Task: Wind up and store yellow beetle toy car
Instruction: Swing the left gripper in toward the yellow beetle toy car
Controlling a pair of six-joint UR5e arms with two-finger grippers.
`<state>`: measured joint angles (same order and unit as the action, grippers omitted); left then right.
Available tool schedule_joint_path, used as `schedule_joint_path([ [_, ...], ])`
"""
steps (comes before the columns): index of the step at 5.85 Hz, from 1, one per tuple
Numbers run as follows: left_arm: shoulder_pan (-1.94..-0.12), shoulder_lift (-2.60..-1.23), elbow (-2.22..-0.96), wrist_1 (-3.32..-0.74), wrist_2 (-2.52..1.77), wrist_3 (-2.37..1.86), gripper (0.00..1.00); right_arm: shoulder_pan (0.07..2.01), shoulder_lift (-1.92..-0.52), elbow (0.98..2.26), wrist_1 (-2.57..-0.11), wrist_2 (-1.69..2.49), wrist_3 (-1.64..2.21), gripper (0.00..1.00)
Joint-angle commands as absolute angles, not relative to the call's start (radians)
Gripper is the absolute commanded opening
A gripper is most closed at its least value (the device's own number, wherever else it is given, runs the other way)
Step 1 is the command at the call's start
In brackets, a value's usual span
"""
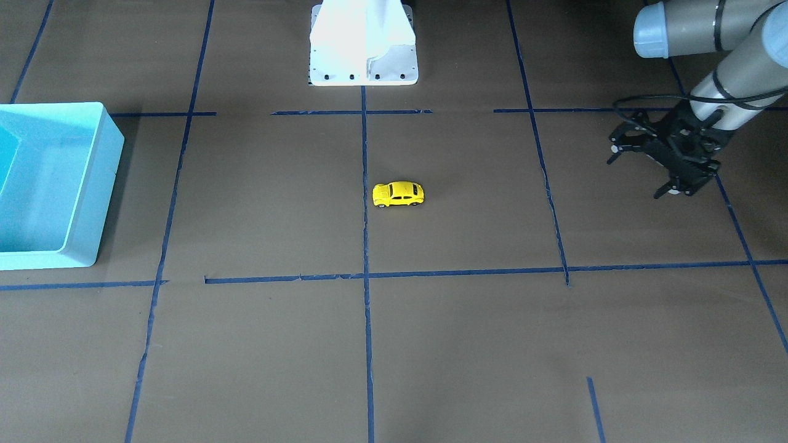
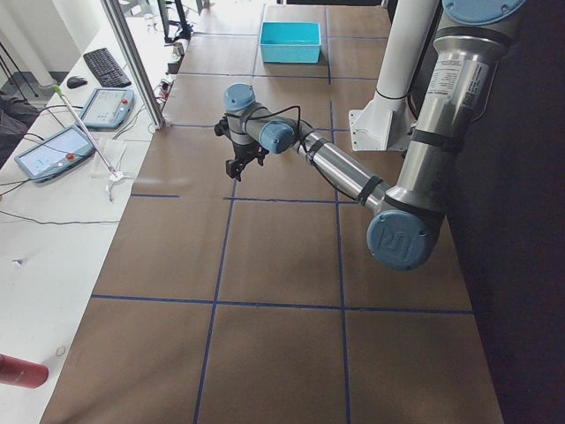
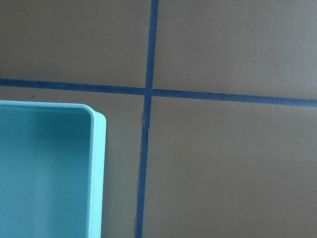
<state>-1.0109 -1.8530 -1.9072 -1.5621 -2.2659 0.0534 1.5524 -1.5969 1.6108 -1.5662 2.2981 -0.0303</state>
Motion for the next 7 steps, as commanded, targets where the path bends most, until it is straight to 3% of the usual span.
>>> schedule_joint_path([
  [1, -0.857, -1.977, -1.925, -1.556, -2.2, 0.055, 1.0, 1.552, -1.597, 1.611, -1.566, 2.298, -0.031, 1.0],
  [4, -0.613, -2.098, -1.927, -1.555, -2.198, 0.061, 1.0, 1.552, -1.597, 1.611, -1.565, 2.295, -0.034, 1.0],
  [7, -0.587, -2.195, -1.995, -1.333, -2.082, 0.168, 1.0, 1.552, -1.597, 1.612, -1.565, 2.296, -0.034, 1.0],
])
